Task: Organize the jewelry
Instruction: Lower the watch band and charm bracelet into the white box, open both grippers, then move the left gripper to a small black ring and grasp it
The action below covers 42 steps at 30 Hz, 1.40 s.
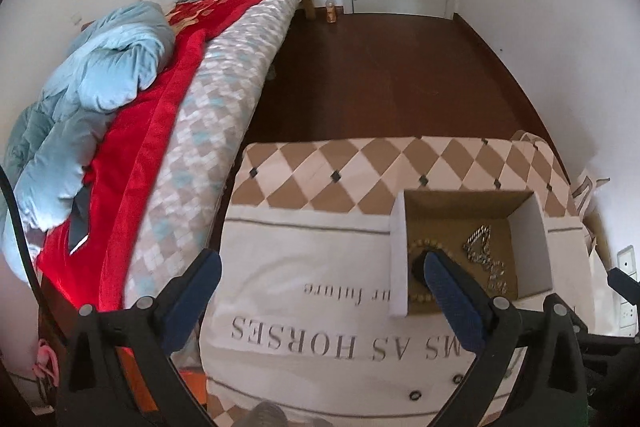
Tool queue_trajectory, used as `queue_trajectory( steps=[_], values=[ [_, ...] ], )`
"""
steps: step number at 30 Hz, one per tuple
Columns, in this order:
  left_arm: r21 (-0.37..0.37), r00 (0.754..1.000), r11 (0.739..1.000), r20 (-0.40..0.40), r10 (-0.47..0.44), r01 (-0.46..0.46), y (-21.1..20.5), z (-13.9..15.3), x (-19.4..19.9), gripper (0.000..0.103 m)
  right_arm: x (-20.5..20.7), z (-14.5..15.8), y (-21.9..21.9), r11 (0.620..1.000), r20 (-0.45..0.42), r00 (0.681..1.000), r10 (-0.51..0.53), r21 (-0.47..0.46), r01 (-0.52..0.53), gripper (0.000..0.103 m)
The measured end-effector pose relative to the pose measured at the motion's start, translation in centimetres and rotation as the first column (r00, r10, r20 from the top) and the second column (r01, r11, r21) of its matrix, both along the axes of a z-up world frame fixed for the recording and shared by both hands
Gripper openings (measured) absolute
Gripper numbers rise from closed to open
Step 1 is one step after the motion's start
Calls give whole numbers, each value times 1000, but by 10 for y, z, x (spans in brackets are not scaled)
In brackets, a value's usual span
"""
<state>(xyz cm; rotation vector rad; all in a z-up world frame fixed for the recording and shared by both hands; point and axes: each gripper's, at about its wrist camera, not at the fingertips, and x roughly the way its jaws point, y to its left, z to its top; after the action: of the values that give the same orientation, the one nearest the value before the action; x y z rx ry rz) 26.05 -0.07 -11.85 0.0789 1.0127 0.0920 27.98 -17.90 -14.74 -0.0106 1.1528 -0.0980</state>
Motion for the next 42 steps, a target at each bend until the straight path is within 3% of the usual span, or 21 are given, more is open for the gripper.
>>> queue_trajectory(
  steps=[11,23,29,33,35,37,38,42],
  values=[
    [37,995,999,103,1,-5,1,26,-62,103,-42,33,16,1000,103,995,-1,10,0,103],
    [107,965,993,259,25,-54,-8,77,-129,103,-117,105,18,1000,290,957,21,-8,-20,103],
    [93,954,992,294,58,-89,-3,92,-161,103,-153,123,11,995,310,951,3,90,-32,103],
    [52,948,989,295,119,-140,12,83,-175,103,-170,113,-4,993,287,958,-12,114,-22,102],
    [49,948,987,289,135,-156,19,70,-178,103,-174,101,-12,992,266,964,-17,124,-17,88],
    [69,953,984,269,137,-161,20,56,-177,103,-172,81,-22,990,220,975,-26,138,-4,61],
    [86,957,983,259,134,-161,19,48,-175,103,-172,81,-22,990,220,975,-26,138,-4,58],
    [178,980,976,178,93,-125,9,2,-151,103,-162,24,-39,990,120,991,-61,135,44,56]
  ],
)
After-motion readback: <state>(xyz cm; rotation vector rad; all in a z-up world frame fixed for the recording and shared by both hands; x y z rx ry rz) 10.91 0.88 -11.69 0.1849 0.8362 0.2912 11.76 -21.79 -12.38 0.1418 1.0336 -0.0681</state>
